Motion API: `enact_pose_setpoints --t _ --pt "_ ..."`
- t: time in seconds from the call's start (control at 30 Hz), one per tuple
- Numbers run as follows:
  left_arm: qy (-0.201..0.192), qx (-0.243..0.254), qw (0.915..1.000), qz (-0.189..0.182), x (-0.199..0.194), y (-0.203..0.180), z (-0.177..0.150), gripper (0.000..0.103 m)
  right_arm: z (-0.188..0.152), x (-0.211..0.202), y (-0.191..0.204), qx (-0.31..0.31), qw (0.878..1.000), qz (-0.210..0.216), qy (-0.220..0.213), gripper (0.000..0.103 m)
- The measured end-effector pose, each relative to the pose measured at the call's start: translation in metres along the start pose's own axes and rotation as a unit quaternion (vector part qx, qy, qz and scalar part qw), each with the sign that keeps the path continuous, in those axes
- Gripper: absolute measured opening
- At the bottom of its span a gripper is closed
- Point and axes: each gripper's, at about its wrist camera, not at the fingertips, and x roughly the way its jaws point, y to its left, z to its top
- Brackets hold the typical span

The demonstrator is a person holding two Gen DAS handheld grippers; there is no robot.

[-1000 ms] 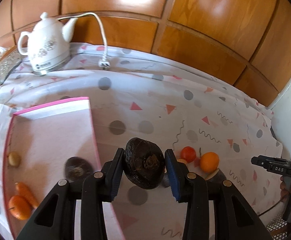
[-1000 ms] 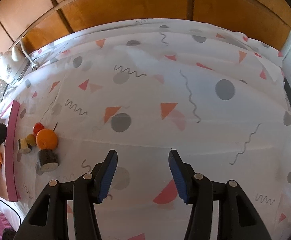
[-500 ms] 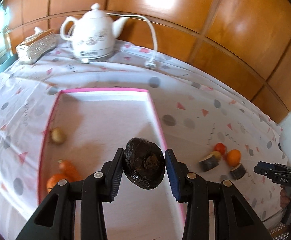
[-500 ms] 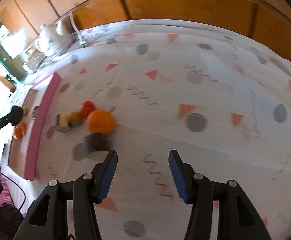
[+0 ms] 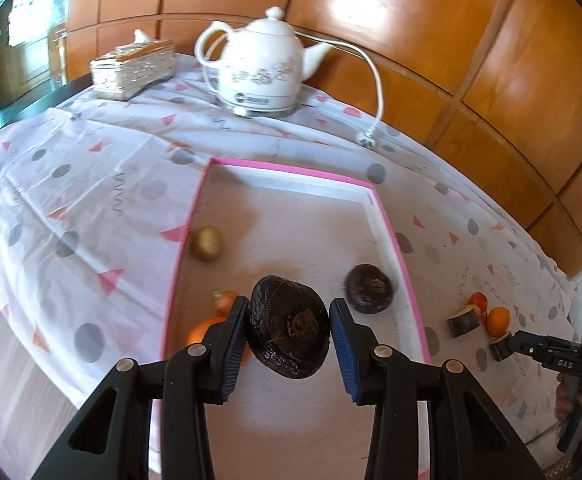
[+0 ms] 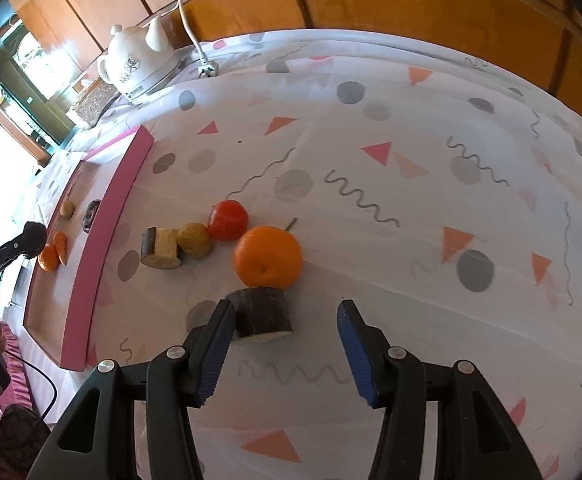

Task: Organize fruits
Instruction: 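Drop the dark fruit into the tray with the left gripper while the right grasps a dark piece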

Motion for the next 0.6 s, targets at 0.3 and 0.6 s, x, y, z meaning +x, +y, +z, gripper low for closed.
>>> enact_pose_setpoints --t 0.3,0.6 --pt "-0.028 -0.017 0.9987 0.038 -0.014 0.027 -0.004 0.041 -0.006 0.02 0.027 -0.077 0.997 -0.027 0.013 0.036" --pt "-0.04 0.005 0.9982 0.043 -0.003 0.008 0.003 0.041 -0.009 0.019 0.014 -0.053 0.999 0.001 0.012 0.036"
